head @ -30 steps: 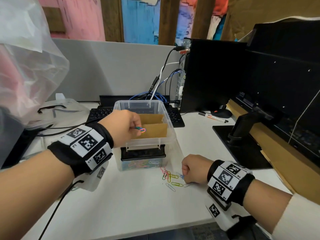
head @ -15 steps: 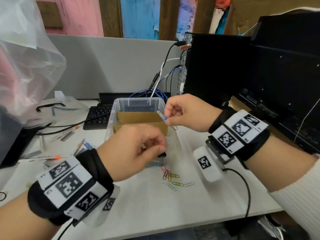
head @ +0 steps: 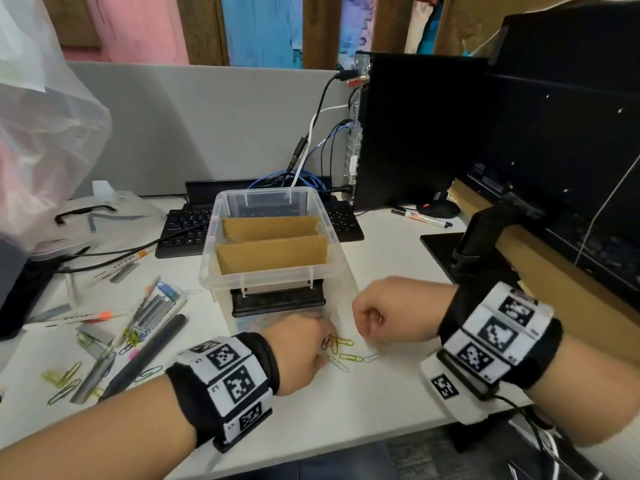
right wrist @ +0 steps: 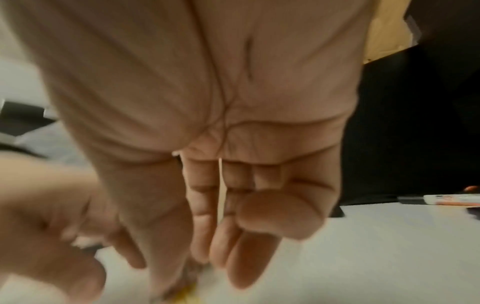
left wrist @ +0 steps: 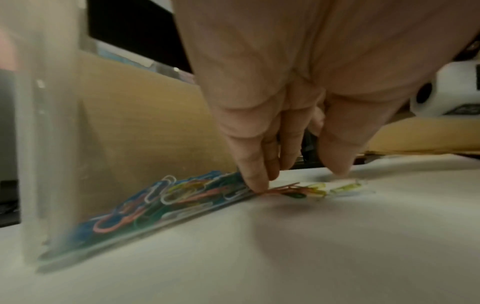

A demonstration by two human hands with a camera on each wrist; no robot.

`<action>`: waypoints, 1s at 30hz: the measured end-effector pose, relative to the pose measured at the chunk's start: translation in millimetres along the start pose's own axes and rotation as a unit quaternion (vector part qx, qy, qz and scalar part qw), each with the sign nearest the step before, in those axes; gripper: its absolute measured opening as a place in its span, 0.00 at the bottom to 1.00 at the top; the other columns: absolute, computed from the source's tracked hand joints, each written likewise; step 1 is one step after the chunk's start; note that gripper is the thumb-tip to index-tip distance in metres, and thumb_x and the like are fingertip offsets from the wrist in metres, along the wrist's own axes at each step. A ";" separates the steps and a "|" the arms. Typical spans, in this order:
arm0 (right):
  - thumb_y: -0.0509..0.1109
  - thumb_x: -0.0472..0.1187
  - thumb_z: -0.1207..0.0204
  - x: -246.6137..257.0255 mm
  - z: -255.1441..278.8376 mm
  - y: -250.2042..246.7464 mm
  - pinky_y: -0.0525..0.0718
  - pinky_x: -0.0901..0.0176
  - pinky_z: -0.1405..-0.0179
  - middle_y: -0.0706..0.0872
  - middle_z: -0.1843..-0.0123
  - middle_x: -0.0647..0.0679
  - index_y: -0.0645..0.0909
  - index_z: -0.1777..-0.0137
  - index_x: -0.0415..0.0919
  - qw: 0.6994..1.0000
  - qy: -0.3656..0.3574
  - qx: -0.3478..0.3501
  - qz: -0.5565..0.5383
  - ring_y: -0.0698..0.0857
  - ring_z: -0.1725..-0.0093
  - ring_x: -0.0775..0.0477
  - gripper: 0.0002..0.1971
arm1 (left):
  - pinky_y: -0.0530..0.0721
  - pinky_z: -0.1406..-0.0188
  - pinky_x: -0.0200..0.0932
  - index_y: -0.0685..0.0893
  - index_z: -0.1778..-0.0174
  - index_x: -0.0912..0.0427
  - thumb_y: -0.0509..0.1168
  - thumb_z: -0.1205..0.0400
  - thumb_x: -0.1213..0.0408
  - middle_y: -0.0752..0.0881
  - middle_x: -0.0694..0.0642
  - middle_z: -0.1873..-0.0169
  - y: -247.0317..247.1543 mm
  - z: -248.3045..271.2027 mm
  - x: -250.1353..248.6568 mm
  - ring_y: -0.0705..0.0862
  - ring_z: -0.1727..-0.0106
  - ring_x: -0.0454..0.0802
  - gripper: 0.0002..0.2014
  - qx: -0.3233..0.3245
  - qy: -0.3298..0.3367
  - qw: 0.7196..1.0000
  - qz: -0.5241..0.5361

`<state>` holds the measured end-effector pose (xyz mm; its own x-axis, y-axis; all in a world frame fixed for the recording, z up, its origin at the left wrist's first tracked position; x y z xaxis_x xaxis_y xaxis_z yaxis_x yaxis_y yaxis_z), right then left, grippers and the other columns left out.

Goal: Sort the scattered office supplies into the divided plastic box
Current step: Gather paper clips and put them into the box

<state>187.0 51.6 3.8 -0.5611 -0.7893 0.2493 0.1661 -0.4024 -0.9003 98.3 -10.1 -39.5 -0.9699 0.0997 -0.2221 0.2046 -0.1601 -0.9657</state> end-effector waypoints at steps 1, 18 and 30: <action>0.69 0.37 0.29 -8.3 -1.8 9.5 0.82 0.58 0.51 0.80 0.60 0.58 0.83 0.52 0.46 1.000 0.016 -0.007 0.024 0.81 0.57 0.52 0.07 | 0.75 0.34 0.44 0.73 0.27 0.53 0.61 0.18 0.65 0.76 0.53 0.32 3.6 -3.4 -1.4 0.77 0.33 0.53 0.22 0.009 -0.007 1.000 -0.011; 0.64 0.34 0.25 -10.1 -9.0 56.9 0.82 0.53 0.51 0.85 0.48 0.42 0.80 0.51 0.36 0.997 0.036 0.033 0.066 0.83 0.49 0.41 0.06 | 0.75 0.40 0.39 0.81 0.35 0.59 0.62 0.18 0.70 0.81 0.56 0.38 12.7 -9.2 5.7 0.80 0.37 0.54 0.15 0.062 -0.031 0.995 -0.066; 0.63 0.32 0.27 -11.7 -11.1 57.1 0.81 0.57 0.50 0.75 0.59 0.55 0.74 0.56 0.47 0.999 0.032 0.017 0.032 0.78 0.54 0.49 0.08 | 0.75 0.43 0.41 0.81 0.44 0.56 0.64 0.17 0.58 0.82 0.54 0.43 14.3 -7.8 17.2 0.80 0.41 0.53 0.09 0.067 -0.041 0.995 -0.060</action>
<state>194.1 43.0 -54.5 -0.5994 -0.7827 0.1677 0.2305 -0.3694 -0.9002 85.5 -3.0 -58.2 -0.9949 0.0470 -0.0888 0.0720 -0.2824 -0.9566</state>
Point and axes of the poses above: each hand's wrist, its own z-axis away from the middle knuckle, its own y-axis out of the palm, x = y × z, the point moved 7 cm from there along -z, towards the middle knuckle
